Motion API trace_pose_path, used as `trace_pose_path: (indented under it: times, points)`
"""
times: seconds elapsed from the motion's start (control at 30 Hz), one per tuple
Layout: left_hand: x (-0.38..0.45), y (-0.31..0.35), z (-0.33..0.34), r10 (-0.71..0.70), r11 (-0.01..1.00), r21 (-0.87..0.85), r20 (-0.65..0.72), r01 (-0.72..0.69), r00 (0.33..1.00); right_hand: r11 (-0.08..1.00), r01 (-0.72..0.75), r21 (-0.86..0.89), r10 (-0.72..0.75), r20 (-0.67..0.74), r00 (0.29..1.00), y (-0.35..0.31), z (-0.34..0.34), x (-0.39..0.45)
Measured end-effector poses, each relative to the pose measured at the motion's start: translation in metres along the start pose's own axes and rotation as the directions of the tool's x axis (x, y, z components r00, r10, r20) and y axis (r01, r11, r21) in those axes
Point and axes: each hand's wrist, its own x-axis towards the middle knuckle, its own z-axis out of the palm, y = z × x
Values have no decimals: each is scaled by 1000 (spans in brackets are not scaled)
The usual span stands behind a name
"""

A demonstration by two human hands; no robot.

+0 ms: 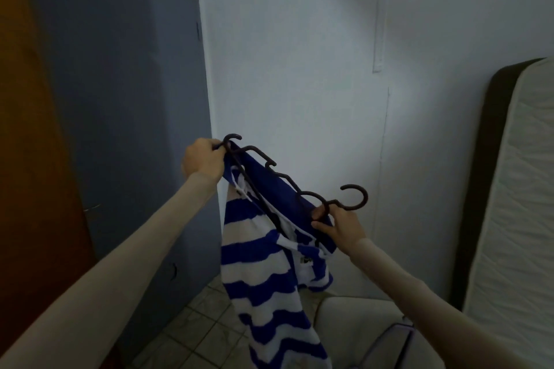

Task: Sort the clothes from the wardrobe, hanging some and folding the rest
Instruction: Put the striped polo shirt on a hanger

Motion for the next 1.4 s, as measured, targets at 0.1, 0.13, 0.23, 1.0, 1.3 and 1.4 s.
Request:
trace_pose_path:
  times: [0.1,0.13,0.23,1.0,1.3,1.4]
  points:
    - [10,3,-5,-93,976,-195,10,93,996,953,3,-302,-23,-62,998,2,-3,5]
    - [13,4,-6,-145,946,-287,39,150,989,928,-11,-373,-14,-66,998,1,-4,6]
    - [18,8,-6,-252,842,-452,153,294,956,957,19,-289,-62,-142,988,-10,-6,7]
    - [5,-20,-18,-24,997,-76,94,31,995,791,-152,-593,95,-128,987,-9,6,-1]
    - [-15,-10,3,251,924,229,246,-307,936,722,28,-691,-5,36,999,-28,19,-4]
    - [-29,-8,23,282,900,208,390,-382,876,773,-6,-635,-18,-32,999,-40,12,-2]
